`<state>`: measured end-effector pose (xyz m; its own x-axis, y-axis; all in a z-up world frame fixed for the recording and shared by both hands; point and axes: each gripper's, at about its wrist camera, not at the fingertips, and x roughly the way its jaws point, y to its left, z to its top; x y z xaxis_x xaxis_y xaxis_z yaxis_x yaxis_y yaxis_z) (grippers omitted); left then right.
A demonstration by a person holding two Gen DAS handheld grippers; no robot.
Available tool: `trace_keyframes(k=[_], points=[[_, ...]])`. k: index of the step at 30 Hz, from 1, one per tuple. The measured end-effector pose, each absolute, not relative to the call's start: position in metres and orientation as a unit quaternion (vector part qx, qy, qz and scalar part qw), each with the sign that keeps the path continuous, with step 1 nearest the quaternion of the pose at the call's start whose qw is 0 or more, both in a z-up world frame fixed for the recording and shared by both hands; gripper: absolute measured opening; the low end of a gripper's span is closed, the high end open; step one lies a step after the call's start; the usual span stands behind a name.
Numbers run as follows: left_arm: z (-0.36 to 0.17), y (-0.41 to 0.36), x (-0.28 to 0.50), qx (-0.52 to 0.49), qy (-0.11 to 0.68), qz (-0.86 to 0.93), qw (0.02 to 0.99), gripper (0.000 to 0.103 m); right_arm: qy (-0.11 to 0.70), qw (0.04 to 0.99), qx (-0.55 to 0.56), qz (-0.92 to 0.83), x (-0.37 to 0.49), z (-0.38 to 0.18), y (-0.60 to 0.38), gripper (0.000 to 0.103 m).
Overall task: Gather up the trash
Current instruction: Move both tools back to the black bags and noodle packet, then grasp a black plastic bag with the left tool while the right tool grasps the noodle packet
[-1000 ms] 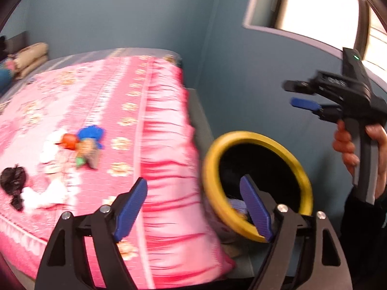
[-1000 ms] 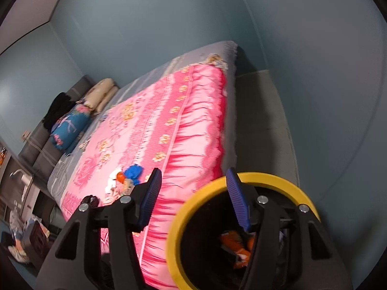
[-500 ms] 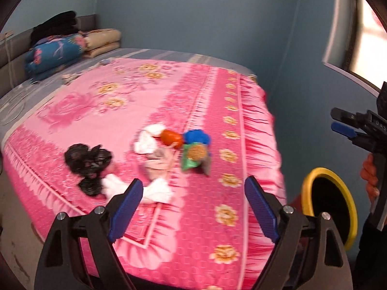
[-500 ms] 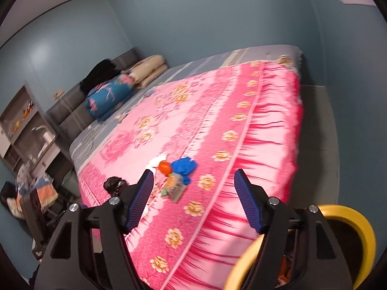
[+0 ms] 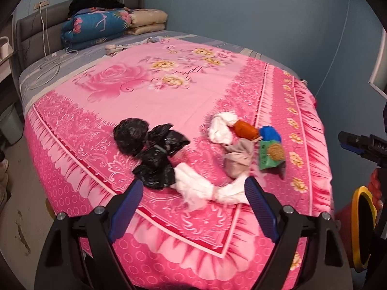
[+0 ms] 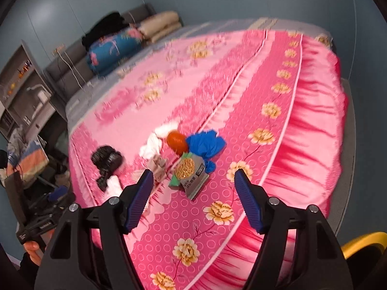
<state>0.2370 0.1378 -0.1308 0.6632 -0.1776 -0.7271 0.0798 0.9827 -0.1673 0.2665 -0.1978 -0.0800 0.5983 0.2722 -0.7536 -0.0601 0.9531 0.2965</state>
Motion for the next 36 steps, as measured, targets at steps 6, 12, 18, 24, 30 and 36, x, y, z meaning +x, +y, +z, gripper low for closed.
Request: trace_keyframes(k=[6,12,18,24,30,36], points=[[-0.156,0.167,0.257,-0.094,0.420,-0.052,0.901,0.082,0.492,0.860,0.107,0.087,0.304,-0.124,-0.171,0.066],[-0.174,0.181,0.278,-0.113,0.431,-0.049,0.894,0.082,0.524,0.843,0.089,0.079,0.332,-0.154,-0.149,0.066],[-0.191,0.180,0.301,-0.113,0.446,-0.054,0.886,0.077,0.555,0.826,0.074,0.066,0.353,-0.179,-0.136,0.066],[-0.206,0.173,0.327,-0.117,0.462,-0.064,0.877,0.063,0.573,0.815,0.074,0.053,0.368,-0.198,-0.132,0.066],[-0.216,0.163,0.335,-0.100,0.468,-0.069,0.876,0.031,0.581,0.808,0.081,0.055,0.372,-0.207,-0.132,0.063],[-0.225,0.158,0.333,-0.103,0.473,-0.075,0.872,0.003,0.581,0.809,0.068,0.056,0.370,-0.207,-0.128,0.054]])
